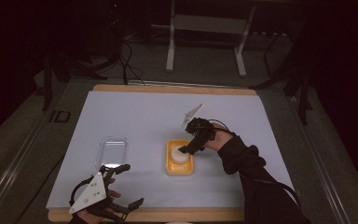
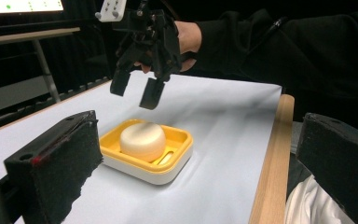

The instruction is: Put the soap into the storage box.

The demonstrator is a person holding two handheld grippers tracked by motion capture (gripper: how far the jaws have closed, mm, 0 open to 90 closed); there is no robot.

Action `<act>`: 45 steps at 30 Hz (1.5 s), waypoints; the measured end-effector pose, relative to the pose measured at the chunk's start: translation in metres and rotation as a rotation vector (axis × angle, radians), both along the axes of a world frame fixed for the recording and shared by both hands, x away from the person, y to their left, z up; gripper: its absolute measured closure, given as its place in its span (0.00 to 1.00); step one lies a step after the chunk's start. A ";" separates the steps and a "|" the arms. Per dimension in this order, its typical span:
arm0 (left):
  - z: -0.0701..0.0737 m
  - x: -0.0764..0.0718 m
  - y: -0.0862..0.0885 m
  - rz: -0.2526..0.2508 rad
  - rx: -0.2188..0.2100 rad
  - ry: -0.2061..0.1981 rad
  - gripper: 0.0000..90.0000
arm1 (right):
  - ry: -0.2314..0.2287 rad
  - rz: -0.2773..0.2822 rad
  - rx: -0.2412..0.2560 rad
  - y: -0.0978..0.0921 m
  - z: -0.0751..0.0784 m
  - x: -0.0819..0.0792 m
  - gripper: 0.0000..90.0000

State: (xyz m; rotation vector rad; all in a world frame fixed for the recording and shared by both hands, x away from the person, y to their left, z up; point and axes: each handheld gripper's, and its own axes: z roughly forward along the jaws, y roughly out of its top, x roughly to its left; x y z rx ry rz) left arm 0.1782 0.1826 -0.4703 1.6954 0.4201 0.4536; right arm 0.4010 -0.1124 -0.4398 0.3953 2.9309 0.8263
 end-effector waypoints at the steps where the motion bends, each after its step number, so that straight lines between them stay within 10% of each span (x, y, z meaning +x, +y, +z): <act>1: 0.000 0.000 0.000 0.000 0.000 0.000 0.00 | 0.000 0.000 0.000 0.000 0.000 0.000 0.14; 28: 0.000 -0.001 -0.001 -0.002 0.005 -0.001 0.00 | -0.100 -0.380 0.129 -0.074 -0.002 -0.021 0.16; 45: 0.000 -0.001 -0.001 -0.007 0.002 0.000 0.00 | -0.213 -0.502 0.165 -0.104 -0.008 -0.058 0.15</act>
